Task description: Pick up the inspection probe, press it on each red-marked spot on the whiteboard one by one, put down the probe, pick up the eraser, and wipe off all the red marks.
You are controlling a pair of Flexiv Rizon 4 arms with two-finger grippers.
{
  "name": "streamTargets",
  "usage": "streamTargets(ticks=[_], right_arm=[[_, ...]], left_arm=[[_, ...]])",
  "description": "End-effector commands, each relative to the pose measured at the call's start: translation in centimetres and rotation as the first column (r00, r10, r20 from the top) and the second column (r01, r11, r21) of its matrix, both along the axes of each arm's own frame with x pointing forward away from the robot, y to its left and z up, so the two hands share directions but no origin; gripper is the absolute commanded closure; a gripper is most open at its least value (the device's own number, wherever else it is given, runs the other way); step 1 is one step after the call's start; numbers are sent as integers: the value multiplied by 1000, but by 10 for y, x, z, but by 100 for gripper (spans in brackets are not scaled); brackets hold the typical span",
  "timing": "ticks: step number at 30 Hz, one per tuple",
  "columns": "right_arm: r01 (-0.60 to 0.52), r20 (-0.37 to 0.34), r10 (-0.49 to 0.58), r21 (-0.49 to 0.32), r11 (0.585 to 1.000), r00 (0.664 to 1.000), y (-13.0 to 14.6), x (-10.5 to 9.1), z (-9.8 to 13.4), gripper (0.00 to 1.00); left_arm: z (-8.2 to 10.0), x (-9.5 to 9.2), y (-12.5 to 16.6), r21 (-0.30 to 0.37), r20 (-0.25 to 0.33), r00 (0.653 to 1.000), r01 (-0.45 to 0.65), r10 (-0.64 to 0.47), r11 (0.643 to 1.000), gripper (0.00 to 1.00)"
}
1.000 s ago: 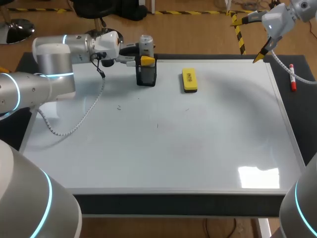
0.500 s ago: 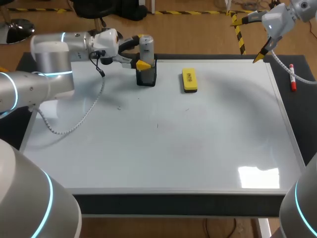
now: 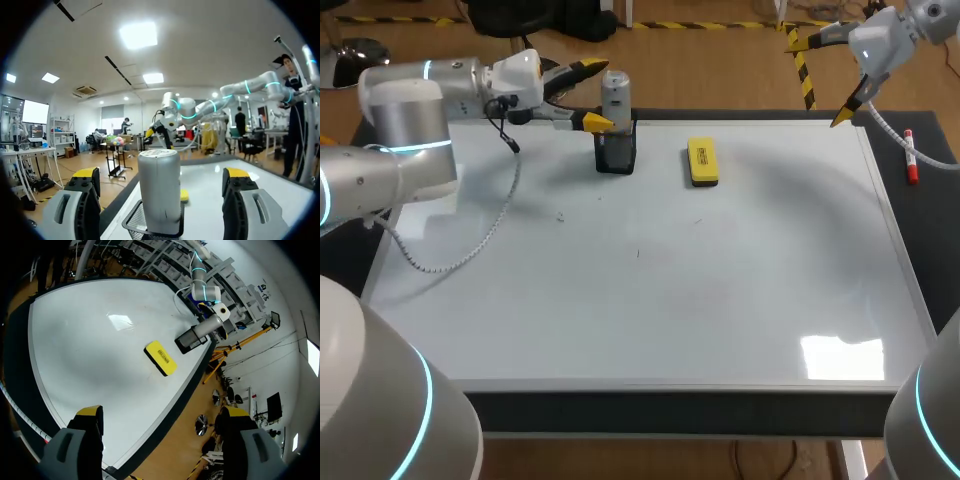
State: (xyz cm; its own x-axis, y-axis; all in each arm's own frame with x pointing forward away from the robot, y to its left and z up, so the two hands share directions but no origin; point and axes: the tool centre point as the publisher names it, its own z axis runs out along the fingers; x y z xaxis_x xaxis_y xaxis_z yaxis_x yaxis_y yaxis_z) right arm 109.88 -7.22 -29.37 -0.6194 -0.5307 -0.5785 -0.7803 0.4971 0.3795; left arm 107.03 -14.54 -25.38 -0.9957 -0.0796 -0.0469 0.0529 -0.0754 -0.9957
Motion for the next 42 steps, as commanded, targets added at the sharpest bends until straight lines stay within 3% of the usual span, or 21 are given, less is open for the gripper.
streamTargets(ticks=[1,22,42], right_arm=[[-3,-1,3,-6,1000,1000,0,0,1,0],[-3,-1,3,-6,1000,1000,0,0,1,0],[-3,-1,3,-6,1000,1000,0,0,1,0]], left_arm=[[8,-13,10,10,-4,995,-97,97,995,0],[13,-33,60,15,-9,962,-274,274,962,0],[13,-42,66,42,-12,949,-315,316,948,0]])
